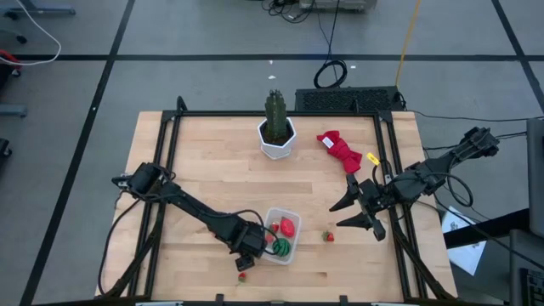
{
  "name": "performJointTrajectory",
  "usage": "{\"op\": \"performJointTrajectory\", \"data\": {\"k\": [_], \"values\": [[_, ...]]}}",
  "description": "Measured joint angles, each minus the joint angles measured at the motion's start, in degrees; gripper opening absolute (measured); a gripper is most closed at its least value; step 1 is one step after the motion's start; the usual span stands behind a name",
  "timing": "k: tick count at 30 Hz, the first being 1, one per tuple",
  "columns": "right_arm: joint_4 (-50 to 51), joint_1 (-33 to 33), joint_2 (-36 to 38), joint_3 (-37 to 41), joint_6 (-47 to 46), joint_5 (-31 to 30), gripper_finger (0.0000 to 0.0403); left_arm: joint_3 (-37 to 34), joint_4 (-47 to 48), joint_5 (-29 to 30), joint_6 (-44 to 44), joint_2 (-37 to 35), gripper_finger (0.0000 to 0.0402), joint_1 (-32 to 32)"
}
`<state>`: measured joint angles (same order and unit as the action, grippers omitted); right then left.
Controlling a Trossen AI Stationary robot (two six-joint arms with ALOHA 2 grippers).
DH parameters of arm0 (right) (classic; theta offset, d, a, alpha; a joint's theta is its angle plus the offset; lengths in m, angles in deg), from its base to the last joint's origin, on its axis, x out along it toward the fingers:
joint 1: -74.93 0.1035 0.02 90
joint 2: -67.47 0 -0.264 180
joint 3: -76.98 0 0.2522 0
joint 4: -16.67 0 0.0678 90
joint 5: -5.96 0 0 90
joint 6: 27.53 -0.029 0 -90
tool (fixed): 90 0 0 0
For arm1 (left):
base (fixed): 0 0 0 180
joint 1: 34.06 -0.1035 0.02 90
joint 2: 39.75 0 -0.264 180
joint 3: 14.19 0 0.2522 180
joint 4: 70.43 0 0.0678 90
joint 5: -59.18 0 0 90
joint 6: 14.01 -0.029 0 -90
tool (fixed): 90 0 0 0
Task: Pick and placing Produce into tupperware
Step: Put the violet onion into the transparent bin
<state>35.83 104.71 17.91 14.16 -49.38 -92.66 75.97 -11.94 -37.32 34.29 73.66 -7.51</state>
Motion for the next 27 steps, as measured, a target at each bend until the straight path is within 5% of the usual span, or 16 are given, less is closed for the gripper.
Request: {"op": "performJointTrajectory", "data": {"k": [27], "values": [[0.0, 0.0, 0.0, 0.0, 0.0, 0.0, 0.0196, 0.0, 0.0, 0.8, 0.0, 0.0, 0.0397, 0.1]]}}
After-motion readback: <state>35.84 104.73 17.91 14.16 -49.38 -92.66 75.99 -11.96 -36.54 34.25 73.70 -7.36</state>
